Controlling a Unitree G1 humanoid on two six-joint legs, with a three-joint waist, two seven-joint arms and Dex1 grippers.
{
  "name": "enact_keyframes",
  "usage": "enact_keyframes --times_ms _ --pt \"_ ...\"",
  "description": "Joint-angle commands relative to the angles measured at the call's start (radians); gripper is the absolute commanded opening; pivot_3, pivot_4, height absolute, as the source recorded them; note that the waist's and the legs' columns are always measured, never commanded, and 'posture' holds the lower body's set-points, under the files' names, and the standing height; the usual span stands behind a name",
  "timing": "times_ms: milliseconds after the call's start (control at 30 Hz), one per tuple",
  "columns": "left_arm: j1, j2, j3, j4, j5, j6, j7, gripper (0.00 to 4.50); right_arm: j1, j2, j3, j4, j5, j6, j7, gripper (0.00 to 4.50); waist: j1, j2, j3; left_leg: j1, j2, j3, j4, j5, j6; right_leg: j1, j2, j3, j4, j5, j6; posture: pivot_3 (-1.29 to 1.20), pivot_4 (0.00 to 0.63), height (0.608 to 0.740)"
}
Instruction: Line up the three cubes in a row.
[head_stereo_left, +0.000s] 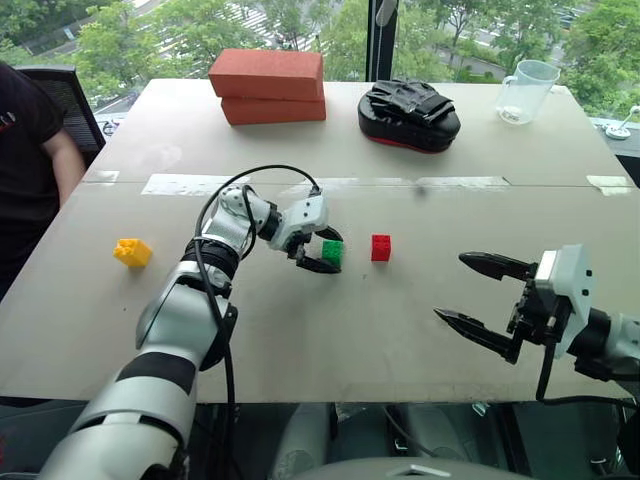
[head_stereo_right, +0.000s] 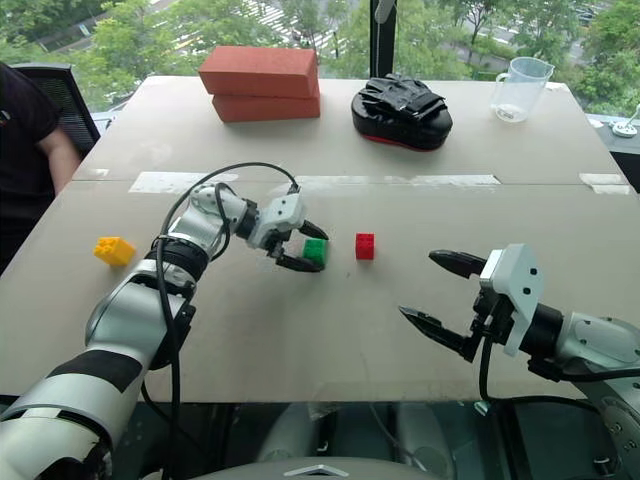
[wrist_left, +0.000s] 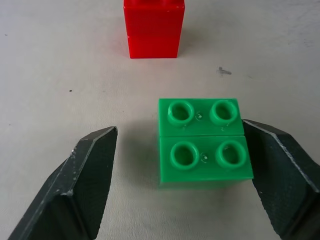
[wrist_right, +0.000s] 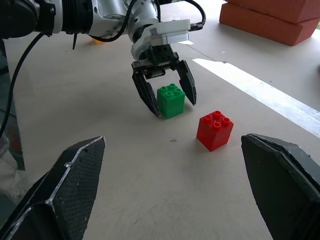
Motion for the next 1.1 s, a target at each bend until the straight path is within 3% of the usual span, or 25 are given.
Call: enact_keyframes --times_ms 33,100,200,267,400,533,767,1100 --pt "0.08 0.144 0.053 -0.266 -0.188 0.185 -0.048 3.74 -0.03 -0.012 0.003 -0.013 0.023 -0.021 0.022 4.5 -0.007 0.0 0.0 0.0 0.0 0.0 0.0 0.0 0.0 0.0 0.0 0.0 0.0 0.0 0.0 0.0 0.15 0.737" --pt "0.176 0.239 0.087 -0.469 -0.294 0.341 -0.048 3.74 -0.054 -0.01 0.02 0.001 0.035 -0.028 0.041 4.5 -0.027 0.0 0.0 0.0 0.003 0.0 0.0 0.0 0.0 0.0 0.0 0.002 0.0 0.0 0.0 0.0 0.15 0.737" --pt "0.427 0.407 0.285 -0.833 -0.437 0.656 0.033 3.74 -0.122 0.0 0.074 0.039 0.047 -0.039 0.082 4.5 -0.049 0.0 0.0 0.002 0.005 0.0 -0.001 0.0 0.0 0.0 -0.002 0.007 0.0 0.0 0.0 0.0 0.15 0.737" --pt "0.583 0.458 0.45 -0.998 -0.525 0.825 0.167 3.74 -0.161 0.005 0.109 0.063 0.045 -0.047 0.105 4.5 -0.046 0.0 0.0 0.003 0.005 -0.001 -0.003 0.0 0.0 -0.001 -0.004 0.009 -0.001 0.0 -0.001 0.0 0.15 0.737" --pt "0.807 0.422 0.775 -1.143 -0.512 0.964 0.535 3.74 -0.229 0.027 0.172 0.1 0.044 -0.054 0.134 4.5 -0.01 0.0 0.0 0.003 0.005 -0.003 -0.002 0.0 0.0 0.0 -0.006 0.006 0.0 0.0 0.0 0.0 0.15 0.737" --pt "0.937 0.371 0.956 -1.202 -0.43 1.061 0.839 3.74 -0.274 0.052 0.222 0.127 0.05 -0.05 0.152 4.5 0.011 -0.002 -0.001 0.004 0.002 -0.005 -0.002 0.0 0.0 0.001 -0.008 0.004 0.0 0.0 0.0 0.0 0.15 0.737" --pt "0.984 0.364 0.937 -1.241 -0.41 1.107 0.962 3.74 -0.331 0.05 0.266 0.17 0.037 -0.05 0.199 4.5 0.03 -0.005 -0.002 0.003 -0.001 -0.009 -0.002 0.0 -0.001 0.002 -0.011 0.0 -0.001 0.0 0.0 0.0 0.15 0.737" --pt "0.792 0.45 0.764 -0.895 -0.346 0.972 0.904 3.74 -0.351 0.041 0.247 0.144 0.063 -0.063 0.224 4.5 0.024 -0.005 -0.002 0.003 -0.002 -0.009 -0.002 0.0 -0.001 0.002 -0.012 0.0 -0.001 0.0 -0.001 0.0 0.15 0.737"
